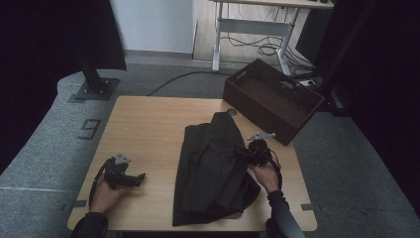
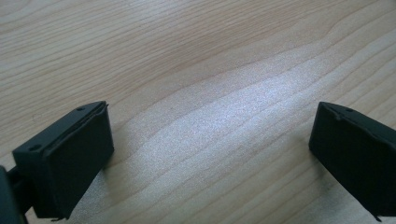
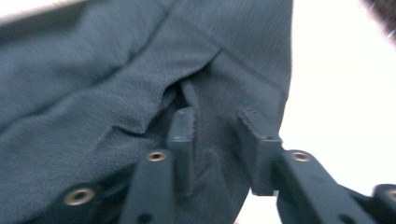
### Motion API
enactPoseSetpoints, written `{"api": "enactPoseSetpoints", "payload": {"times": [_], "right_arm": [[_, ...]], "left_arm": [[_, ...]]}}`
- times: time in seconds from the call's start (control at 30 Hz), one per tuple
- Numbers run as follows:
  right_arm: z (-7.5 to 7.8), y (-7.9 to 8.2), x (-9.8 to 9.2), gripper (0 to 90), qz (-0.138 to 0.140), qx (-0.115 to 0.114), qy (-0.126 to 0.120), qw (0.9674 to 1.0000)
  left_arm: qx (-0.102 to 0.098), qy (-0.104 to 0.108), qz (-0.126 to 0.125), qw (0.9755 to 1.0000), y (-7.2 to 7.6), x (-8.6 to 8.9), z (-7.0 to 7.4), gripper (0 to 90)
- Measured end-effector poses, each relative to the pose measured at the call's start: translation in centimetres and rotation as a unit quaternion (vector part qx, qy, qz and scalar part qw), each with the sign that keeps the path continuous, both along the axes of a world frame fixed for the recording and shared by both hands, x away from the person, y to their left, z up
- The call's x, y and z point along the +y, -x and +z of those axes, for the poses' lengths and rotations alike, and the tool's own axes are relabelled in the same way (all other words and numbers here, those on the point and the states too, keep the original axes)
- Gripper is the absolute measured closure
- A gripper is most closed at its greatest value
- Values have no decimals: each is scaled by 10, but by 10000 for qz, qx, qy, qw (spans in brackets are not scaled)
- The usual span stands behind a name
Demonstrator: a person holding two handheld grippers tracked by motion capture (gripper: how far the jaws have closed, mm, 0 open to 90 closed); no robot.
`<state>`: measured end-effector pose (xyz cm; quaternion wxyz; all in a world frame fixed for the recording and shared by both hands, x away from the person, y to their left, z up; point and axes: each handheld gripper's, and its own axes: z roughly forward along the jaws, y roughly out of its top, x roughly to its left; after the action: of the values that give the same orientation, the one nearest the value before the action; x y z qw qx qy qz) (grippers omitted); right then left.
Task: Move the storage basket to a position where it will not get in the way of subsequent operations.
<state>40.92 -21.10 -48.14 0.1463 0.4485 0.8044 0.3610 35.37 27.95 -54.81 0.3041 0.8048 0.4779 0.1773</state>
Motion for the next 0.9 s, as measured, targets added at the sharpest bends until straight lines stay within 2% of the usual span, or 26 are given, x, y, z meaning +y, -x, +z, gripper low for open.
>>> {"api": "enactPoseSetpoints", "payload": {"times": [0.1, 0.23, 0.3, 0.4, 0.53, 0.63, 0.7, 0.77, 0.9], "right_arm": [[16, 4, 2, 570, 10, -146, -68, 9999], [36, 7, 15, 506, 123, -312, -170, 9993], [40, 7, 23, 482, 257, -301, -269, 9989], [40, 6, 41, 451, 492, -239, -236, 9982], [24, 3, 64, 413, 661, -69, -160, 9977], [0, -1, 76, 390, 572, 119, 105, 9982], [-15, -2, 77, 395, 491, 242, 99, 9985], [-25, -3, 77, 441, 451, 328, 70, 9984], [-36, -2, 78, 674, 461, 419, 19, 9981]], "left_arm": [[-3, -7, -4, 10000, 0, 0, 0, 0], [2, -5, -3, 10000, 0, 0, 0, 0], [0, -2, -2, 10000, 0, 0, 0, 0], [-4, -5, -1, 10000, 0, 0, 0, 0], [0, 1, 8, 10000, 0, 0, 0, 0], [-3, -6, -2, 10000, 0, 0, 0, 0], [1, -8, -2, 10000, 0, 0, 0, 0], [-1, -8, -2, 10000, 0, 0, 0, 0], [-1, -7, 4, 10000, 0, 0, 0, 0]]}}
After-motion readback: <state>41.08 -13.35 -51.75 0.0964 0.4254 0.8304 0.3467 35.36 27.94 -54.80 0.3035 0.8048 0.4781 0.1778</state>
